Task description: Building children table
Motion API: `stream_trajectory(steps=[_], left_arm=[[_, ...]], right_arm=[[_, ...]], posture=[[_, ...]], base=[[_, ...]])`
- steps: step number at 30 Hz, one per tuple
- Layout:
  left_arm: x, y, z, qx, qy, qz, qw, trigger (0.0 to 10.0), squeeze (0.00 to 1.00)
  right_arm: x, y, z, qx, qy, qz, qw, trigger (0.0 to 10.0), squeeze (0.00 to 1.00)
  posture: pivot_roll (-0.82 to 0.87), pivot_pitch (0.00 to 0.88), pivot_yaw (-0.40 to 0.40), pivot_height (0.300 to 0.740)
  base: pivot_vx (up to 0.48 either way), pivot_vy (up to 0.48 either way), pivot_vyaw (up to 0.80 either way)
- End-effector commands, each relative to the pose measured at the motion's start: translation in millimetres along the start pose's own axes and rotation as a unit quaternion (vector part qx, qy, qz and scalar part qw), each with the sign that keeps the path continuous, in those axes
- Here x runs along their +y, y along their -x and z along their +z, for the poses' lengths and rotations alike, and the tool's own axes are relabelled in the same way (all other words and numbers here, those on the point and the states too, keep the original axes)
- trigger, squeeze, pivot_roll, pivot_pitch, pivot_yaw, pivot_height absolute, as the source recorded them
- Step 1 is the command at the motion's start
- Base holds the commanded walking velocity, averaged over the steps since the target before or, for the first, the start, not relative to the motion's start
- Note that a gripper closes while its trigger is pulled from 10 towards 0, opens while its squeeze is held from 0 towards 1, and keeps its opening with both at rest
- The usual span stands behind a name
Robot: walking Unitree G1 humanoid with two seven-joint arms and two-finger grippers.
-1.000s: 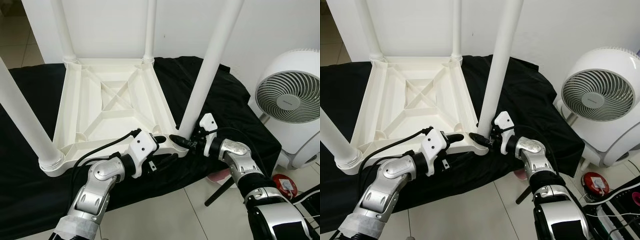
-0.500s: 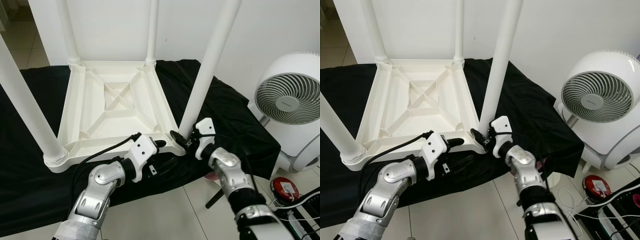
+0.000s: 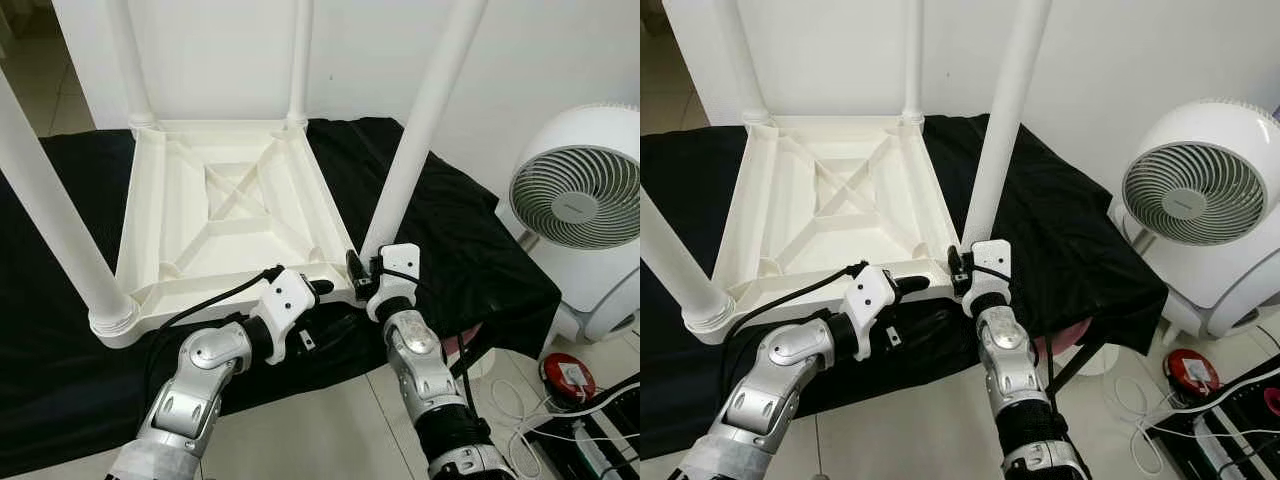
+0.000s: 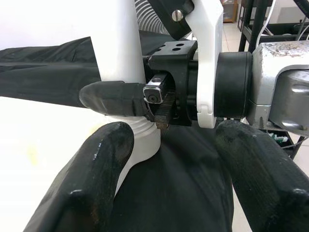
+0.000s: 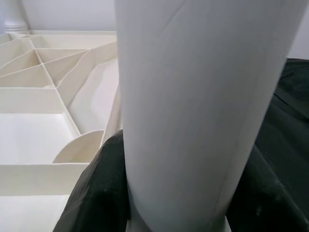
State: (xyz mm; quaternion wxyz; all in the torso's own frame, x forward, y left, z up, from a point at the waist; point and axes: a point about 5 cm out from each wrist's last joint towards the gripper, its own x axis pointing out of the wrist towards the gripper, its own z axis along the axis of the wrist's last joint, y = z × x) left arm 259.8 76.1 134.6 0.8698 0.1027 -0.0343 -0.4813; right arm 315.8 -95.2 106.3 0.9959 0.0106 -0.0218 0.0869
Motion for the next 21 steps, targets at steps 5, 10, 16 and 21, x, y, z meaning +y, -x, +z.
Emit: stream_trajectory(steps=[5, 10, 16, 21], left_arm=[[1.8, -0.2, 0, 0.002, -0.001, 0.039, 0.999, 10.0, 0.0], [1.9, 0.3, -1, 0.003, -0.001, 0.04, 0.999, 10.0, 0.0], [2.7, 3.8, -2, 0.007, -0.002, 0.043, 0.999, 10.0, 0.0], [3.7, 6.2, -3, 0.01, -0.003, 0.041, 0.999, 10.0, 0.0]], right_arm=[[-6.3, 6.3, -9, 0.031, 0.0, -0.011, 0.999, 10.0, 1.0], [-9.1, 8.4, 0, 0.005, -0.009, 0.031, 0.999, 10.0, 1.0], [-20.3, 17.8, 1, 0.009, 0.005, 0.13, 0.991, 10.0, 0.0], [-33.5, 23.1, 3, 0.017, 0.026, 0.223, 0.974, 10.0, 0.0]], posture=[[0.02, 0.0, -0.092, 0.74], [0.02, 0.0, -0.096, 0.74], [0.02, 0.0, -0.096, 0.74], [0.01, 0.0, -0.088, 0.74]], base=[[0.0, 0.0, 0.0], [0.0, 0.0, 0.0], [0.0, 0.0, 0.0], [0.0, 0.0, 0.0]])
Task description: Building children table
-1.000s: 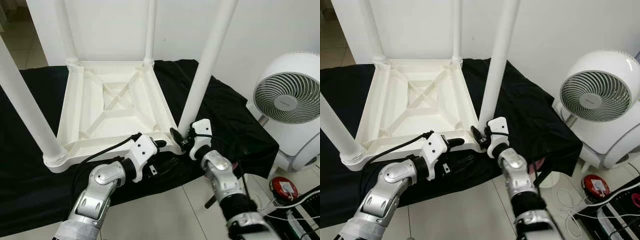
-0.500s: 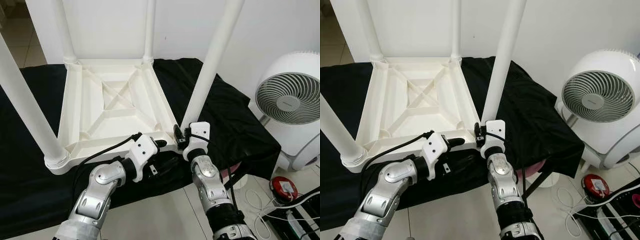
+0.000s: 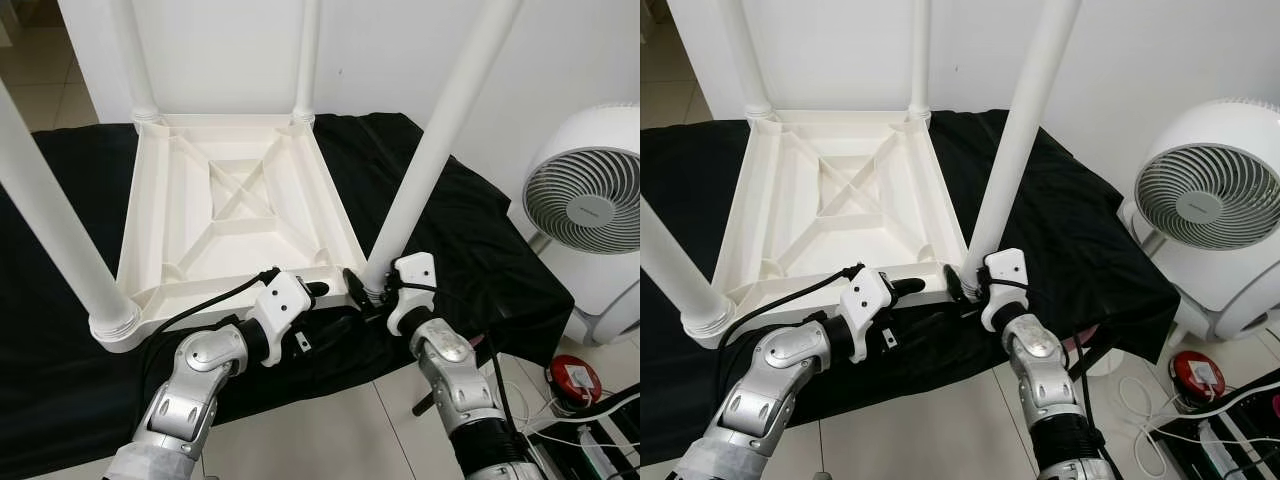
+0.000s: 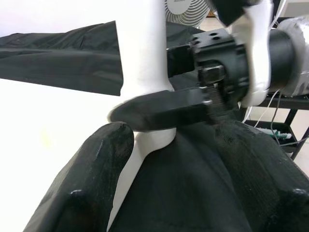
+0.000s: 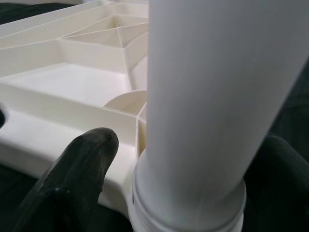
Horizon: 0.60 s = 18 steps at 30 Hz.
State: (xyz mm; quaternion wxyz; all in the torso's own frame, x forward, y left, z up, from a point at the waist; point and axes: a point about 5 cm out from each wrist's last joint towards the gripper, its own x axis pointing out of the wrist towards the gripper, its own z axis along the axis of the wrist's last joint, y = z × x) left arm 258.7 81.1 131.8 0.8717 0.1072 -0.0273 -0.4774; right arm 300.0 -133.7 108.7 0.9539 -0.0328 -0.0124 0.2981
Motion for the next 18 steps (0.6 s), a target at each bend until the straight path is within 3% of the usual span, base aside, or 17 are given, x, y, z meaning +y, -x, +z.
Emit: stream_trajectory(steps=[1, 10, 14, 18], left_arm=[[3.0, 2.3, 0, 0.004, -0.003, 0.035, 0.999, 10.0, 0.0], [0.8, 0.9, 1, 0.003, -0.004, 0.022, 1.0, 10.0, 0.0], [0.3, 0.8, 1, 0.003, -0.004, 0.019, 1.0, 10.0, 0.0], [-2.8, 0.6, 2, 0.003, -0.007, 0.004, 1.0, 10.0, 0.0]], right_arm=[[-6.2, 4.9, -1, 0.009, 0.008, 0.052, 0.999, 10.0, 0.0], [-33.5, -3.4, 16, 0.02, 0.048, 0.129, 0.99, 10.0, 0.0], [-35.3, -5.3, 18, 0.023, 0.056, 0.137, 0.989, 10.0, 0.0], [-39.6, -19.4, 21, 0.038, 0.074, 0.164, 0.983, 10.0, 0.0]], posture=[[0.01, 0.0, -0.085, 0.74], [0.01, 0.0, -0.072, 0.74], [0.01, 0.0, -0.072, 0.74], [0.01, 0.0, -0.071, 0.74]], base=[[0.0, 0.0, 0.0], [0.0, 0.0, 0.0], [0.0, 0.0, 0.0], [0.0, 0.0, 0.0]])
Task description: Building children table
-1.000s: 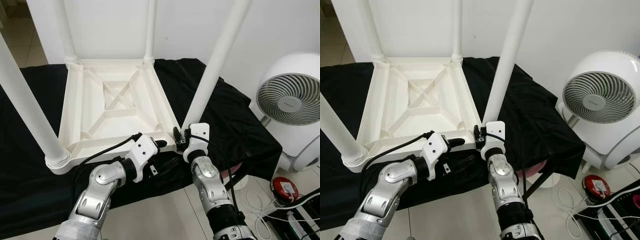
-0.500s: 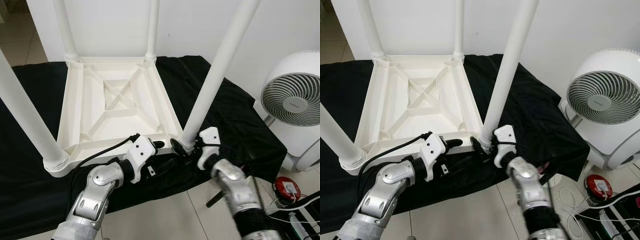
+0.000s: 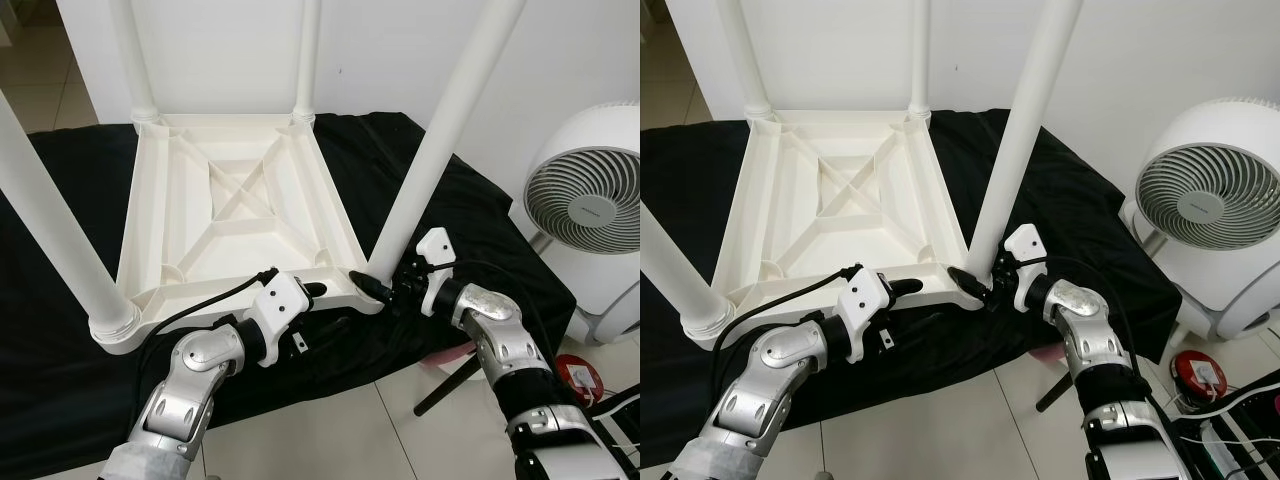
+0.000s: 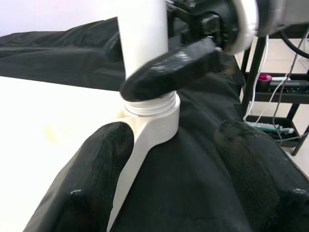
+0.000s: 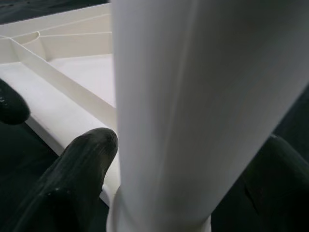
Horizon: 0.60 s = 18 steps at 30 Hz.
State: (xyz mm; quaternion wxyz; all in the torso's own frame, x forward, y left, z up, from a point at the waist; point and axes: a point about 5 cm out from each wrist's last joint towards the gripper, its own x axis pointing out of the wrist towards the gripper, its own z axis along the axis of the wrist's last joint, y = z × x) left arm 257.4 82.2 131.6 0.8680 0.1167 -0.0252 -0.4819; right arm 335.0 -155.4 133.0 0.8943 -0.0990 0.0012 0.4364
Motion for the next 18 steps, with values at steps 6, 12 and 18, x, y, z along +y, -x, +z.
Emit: stream_trajectory(steps=[6, 12, 18], left_arm=[[-4.0, -1.2, 3, -0.003, 0.002, 0.007, 1.0, 10.0, 0.0], [-3.9, -1.2, 3, -0.004, 0.002, 0.01, 1.0, 10.0, 0.0], [-4.3, -1.6, 4, -0.004, 0.003, 0.009, 1.0, 10.0, 0.0]], right_arm=[[3.8, -15.1, -5, 0.03, 0.003, 0.061, 0.998, 0.0, 0.0], [6.8, -17.2, -10, 0.038, -0.002, 0.087, 0.995, 0.0, 0.0], [4.2, -15.4, -10, 0.034, 0.001, 0.091, 0.995, 0.0, 0.0]], posture=[[0.02, 0.0, -0.078, 0.74], [0.02, 0.0, -0.079, 0.74], [0.02, 0.0, -0.078, 0.74]], base=[[0.0, 0.0, 0.0], [0.0, 0.0, 0.0], [0.0, 0.0, 0.0]])
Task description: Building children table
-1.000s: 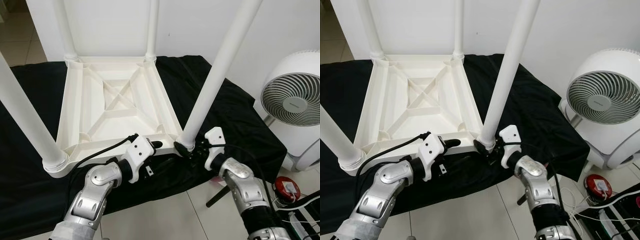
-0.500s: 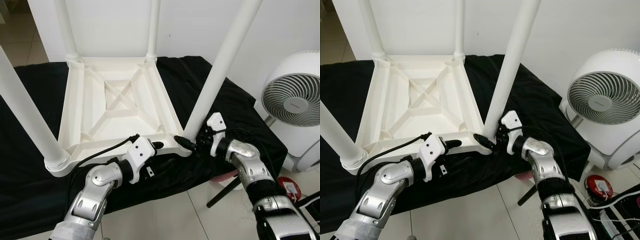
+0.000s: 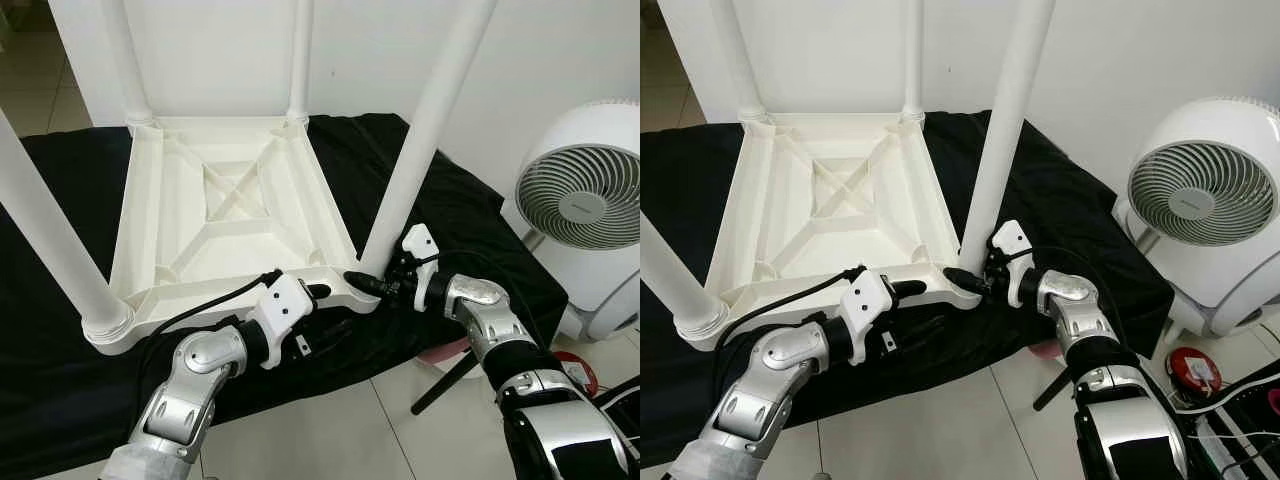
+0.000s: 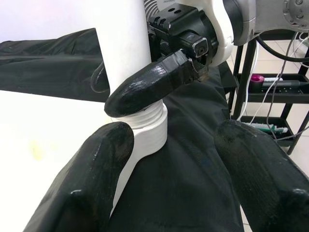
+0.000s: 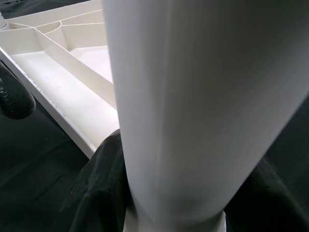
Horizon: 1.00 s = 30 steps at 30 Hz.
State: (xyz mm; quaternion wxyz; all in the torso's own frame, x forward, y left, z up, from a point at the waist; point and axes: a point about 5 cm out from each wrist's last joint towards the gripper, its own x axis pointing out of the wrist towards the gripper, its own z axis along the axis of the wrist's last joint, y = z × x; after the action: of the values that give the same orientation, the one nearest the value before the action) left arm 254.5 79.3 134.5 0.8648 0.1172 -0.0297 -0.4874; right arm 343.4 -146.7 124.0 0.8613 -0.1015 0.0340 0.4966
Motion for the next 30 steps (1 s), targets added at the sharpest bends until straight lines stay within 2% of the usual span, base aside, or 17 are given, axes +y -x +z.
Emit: stream_trajectory(steps=[1, 2, 3, 4, 5, 10, 11, 12, 19, 22, 24, 25, 27, 30], left_arm=[[-1.0, -1.2, 0, 0.0, 0.006, 0.015, 1.0, 10.0, 0.0], [-1.2, -1.5, 0, 0.0, 0.006, 0.015, 1.0, 10.0, 0.0], [-1.2, -1.7, 0, 0.0, 0.006, 0.014, 1.0, 10.0, 0.0], [-1.2, -1.7, 0, 0.0, 0.006, 0.014, 1.0, 10.0, 0.0], [-1.3, -1.9, 0, 0.0, 0.006, 0.014, 1.0, 10.0, 0.0], [-2.3, -2.0, 0, -0.001, 0.007, 0.013, 1.0, 10.0, 0.0], [-2.8, -2.2, 0, -0.001, 0.008, 0.012, 1.0, 10.0, 0.0], [-3.6, -3.1, 0, -0.001, 0.008, 0.01, 1.0, 10.0, 0.0], [-4.9, -4.9, 0, -0.002, 0.009, 0.005, 1.0, 10.0, 0.0], [-5.9, -5.2, 0, -0.003, 0.009, 0.001, 1.0, 10.0, 0.0], [-6.6, -5.8, 0, -0.003, 0.009, -0.002, 1.0, 10.0, 0.0], [-6.6, -5.8, 0, -0.003, 0.009, -0.002, 1.0, 10.0, 0.0], [-7.0, -6.6, 0, -0.004, 0.009, -0.004, 1.0, 10.0, 0.0], [-7.9, -6.8, 0, -0.005, 0.01, -0.005, 1.0, 10.0, 0.0]], right_arm=[[3.0, -2.4, -3, 0.01, 0.01, 0.019, 1.0, 0.0, 0.0], [2.1, -1.2, -3, 0.008, 0.012, 0.009, 1.0, 0.0, 0.0], [1.6, -0.4, -4, 0.007, 0.013, 0.001, 1.0, 4.1, 0.0], [1.6, -0.4, -4, 0.007, 0.013, 0.001, 1.0, 4.1, 0.0], [0.5, 0.5, -4, 0.002, 0.011, -0.017, 1.0, 10.0, 0.0], [-1.2, 2.6, -7, -0.004, 0.002, -0.066, 0.998, 10.0, 0.0], [-2.2, 2.8, -8, -0.001, -0.003, -0.087, 0.996, 10.0, 0.0], [-2.4, 3.1, -11, 0.002, -0.006, -0.133, 0.991, 10.0, 0.0], [0.9, 1.4, -9, -0.017, -0.022, -0.183, 0.983, 10.0, 0.0], [4.9, -1.1, -8, -0.024, -0.033, -0.227, 0.973, 10.0, 0.0], [10.1, -5.1, -10, -0.028, -0.061, -0.263, 0.962, 10.0, 0.0], [10.1, -5.1, -10, -0.028, -0.061, -0.263, 0.962, 10.0, 0.0], [19.8, -10.6, -13, -0.027, -0.087, -0.303, 0.949, 10.0, 0.0], [30.5, -16.8, -14, -0.028, -0.101, -0.341, 0.934, 10.0, 0.0]], posture=[[0.02, 0.0, -0.078, 0.74], [0.02, 0.0, -0.079, 0.74], [0.02, 0.0, -0.079, 0.74], [0.02, 0.0, -0.079, 0.74], [0.01, 0.0, -0.079, 0.74], [0.01, 0.0, -0.078, 0.74], [0.01, 0.0, -0.078, 0.74], [0.0, 0.0, -0.076, 0.74], [-0.01, 0.0, -0.074, 0.74], [-0.01, 0.0, -0.072, 0.74], [-0.01, 0.0, -0.073, 0.74], [-0.01, 0.0, -0.073, 0.74], [-0.01, 0.0, -0.076, 0.74], [-0.01, 0.0, -0.079, 0.74]], base=[[0.0, 0.0, 0.0], [0.0, 0.0, 0.0], [0.0, 0.0, 0.0], [0.0, 0.0, 0.0], [0.0, 0.0, 0.0], [0.0, 0.0, 0.0], [0.0, 0.0, 0.0], [0.0, 0.0, 0.0], [0.0, 0.0, 0.0], [0.0, 0.0, 0.0], [0.0, 0.0, 0.0], [0.0, 0.0, 0.0], [0.0, 0.0, 0.0], [0.0, 0.0, 0.0]])
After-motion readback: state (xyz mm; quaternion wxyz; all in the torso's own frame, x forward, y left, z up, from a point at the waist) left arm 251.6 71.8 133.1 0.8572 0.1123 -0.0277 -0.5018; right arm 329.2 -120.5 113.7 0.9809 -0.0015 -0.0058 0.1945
